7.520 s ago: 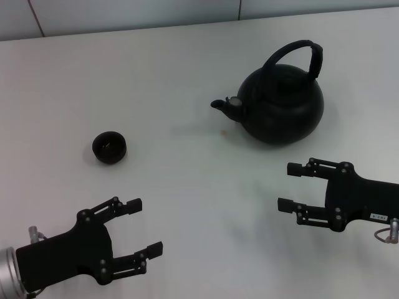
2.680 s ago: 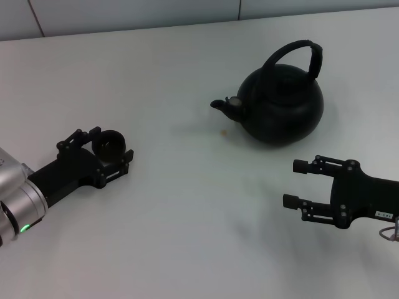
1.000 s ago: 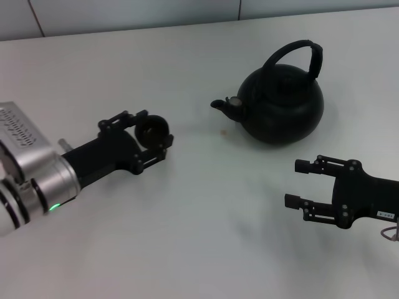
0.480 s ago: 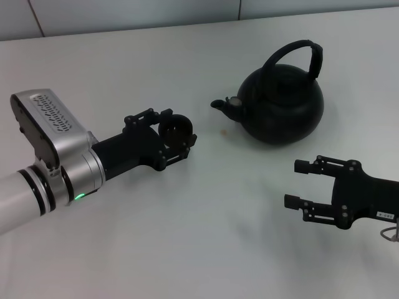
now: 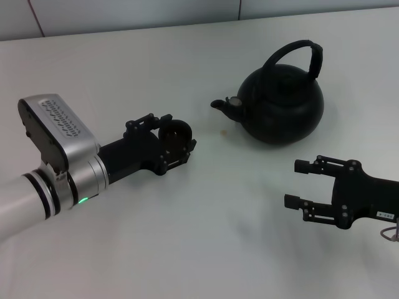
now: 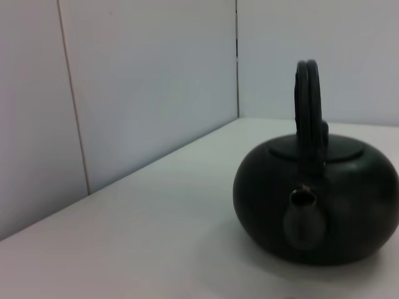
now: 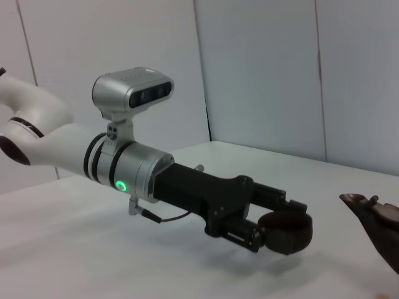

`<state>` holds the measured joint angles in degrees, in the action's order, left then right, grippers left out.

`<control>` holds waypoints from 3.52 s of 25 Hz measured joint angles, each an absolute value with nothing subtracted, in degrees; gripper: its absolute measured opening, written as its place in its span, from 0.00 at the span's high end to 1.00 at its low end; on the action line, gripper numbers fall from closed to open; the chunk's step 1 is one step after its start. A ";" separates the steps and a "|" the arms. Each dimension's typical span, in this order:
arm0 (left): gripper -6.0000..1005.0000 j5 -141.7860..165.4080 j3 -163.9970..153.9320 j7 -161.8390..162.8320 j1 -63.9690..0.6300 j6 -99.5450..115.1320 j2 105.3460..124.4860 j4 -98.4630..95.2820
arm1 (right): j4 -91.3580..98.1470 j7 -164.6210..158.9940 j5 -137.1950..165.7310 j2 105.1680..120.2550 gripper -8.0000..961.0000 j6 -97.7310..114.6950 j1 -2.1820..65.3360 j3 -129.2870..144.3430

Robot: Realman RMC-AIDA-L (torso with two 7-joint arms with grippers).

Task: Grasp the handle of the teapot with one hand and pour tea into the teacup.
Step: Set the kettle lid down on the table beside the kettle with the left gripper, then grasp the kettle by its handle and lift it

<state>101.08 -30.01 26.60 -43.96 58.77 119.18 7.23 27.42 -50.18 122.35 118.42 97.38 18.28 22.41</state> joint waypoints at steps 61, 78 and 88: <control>0.14 101.25 -26.16 22.59 -42.88 55.50 119.18 9.85 | 27.42 -50.43 122.35 118.38 0.25 97.38 18.28 22.41; 0.14 101.25 -28.09 26.57 -28.27 78.30 118.41 -1.46 | 27.42 -50.50 122.33 118.39 0.25 96.92 18.28 22.41; 0.14 101.26 -33.03 32.86 -19.87 88.19 117.89 -11.89 | 27.42 -50.55 122.34 118.39 0.25 96.68 18.19 22.27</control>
